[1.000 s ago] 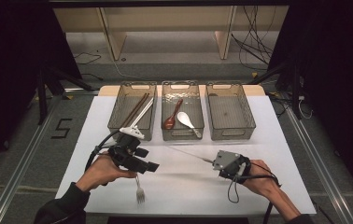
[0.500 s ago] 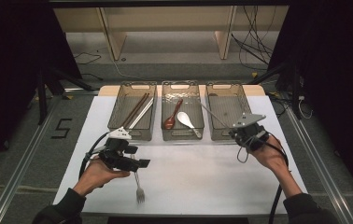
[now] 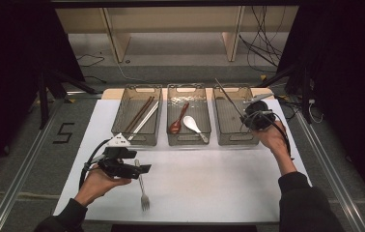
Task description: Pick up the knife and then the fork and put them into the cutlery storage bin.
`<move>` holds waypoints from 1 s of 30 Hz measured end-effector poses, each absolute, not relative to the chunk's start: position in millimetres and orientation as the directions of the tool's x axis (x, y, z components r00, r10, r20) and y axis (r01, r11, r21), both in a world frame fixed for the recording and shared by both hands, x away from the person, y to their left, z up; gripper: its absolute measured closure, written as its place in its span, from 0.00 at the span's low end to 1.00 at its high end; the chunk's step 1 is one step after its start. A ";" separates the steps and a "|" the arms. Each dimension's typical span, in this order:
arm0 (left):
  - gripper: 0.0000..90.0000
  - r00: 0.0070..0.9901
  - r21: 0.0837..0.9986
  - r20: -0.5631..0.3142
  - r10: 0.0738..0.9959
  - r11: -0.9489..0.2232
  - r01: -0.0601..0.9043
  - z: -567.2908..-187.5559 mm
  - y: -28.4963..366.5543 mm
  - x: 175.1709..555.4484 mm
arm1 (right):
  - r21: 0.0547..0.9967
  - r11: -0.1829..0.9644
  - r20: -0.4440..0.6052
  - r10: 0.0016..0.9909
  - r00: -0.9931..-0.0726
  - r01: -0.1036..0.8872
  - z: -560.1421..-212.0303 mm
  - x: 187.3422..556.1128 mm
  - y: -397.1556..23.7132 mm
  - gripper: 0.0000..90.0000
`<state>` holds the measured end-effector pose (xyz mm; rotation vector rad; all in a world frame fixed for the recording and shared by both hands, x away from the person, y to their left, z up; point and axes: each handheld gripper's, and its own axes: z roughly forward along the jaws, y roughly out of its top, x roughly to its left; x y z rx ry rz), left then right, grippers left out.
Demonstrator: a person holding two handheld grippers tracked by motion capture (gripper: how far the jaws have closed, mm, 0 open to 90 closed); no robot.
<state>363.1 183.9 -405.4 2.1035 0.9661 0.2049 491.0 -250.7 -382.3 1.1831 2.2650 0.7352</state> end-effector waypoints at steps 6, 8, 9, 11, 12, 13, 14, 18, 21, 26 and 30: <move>0.22 0.697 0.722 -0.170 0.697 -0.394 0.569 -406.0 184.8 362.2 | 0.636 0.432 -0.125 0.875 -0.467 0.639 -381.7 510.1 -253.8 0.94; 0.22 0.692 0.724 -0.172 0.701 -0.386 0.572 -406.4 185.2 362.5 | 0.632 0.423 -0.122 0.882 -0.456 0.649 -381.8 514.8 -254.1 0.94; 0.22 0.691 0.723 -0.173 0.701 -0.386 0.573 -406.7 185.6 362.7 | 0.628 0.415 -0.115 0.886 -0.450 0.658 -381.9 517.1 -254.2 0.94; 0.22 0.689 0.722 -0.174 0.704 -0.384 0.575 -407.4 186.0 363.1 | 0.623 0.403 -0.103 0.892 -0.439 0.671 -382.5 520.9 -254.1 0.94; 0.22 0.689 0.722 -0.174 0.704 -0.385 0.576 -407.6 186.2 363.3 | 0.621 0.399 -0.102 0.894 -0.435 0.675 -382.9 522.5 -254.0 0.94; 0.22 0.689 0.720 -0.172 0.704 -0.387 0.575 -407.7 186.4 363.3 | 0.618 0.394 -0.097 0.897 -0.431 0.680 -383.5 524.2 -254.0 0.94; 0.22 0.691 0.721 -0.169 0.703 -0.390 0.573 -407.8 186.4 363.5 | 0.616 0.388 -0.090 0.899 -0.428 0.686 -384.0 525.6 -253.8 0.94; 0.21 0.693 0.716 -0.164 0.702 -0.399 0.574 -407.8 186.8 363.8 | 0.603 0.377 -0.080 0.905 -0.417 0.703 -387.6 528.9 -252.5 0.94; 0.21 0.691 0.715 -0.166 0.704 -0.396 0.576 -408.3 186.7 363.7 | 0.593 0.366 -0.071 0.911 -0.406 0.717 -391.7 530.3 -252.8 0.94; 0.21 0.691 0.714 -0.165 0.703 -0.399 0.576 -409.2 185.9 363.7 | 0.574 0.354 -0.058 0.917 -0.395 0.738 -399.1 532.6 -251.6 0.94; 0.21 0.691 0.713 -0.165 0.704 -0.398 0.577 -410.0 185.5 363.9 | 0.562 0.352 -0.053 0.919 -0.392 0.748 -403.5 533.7 -248.5 0.94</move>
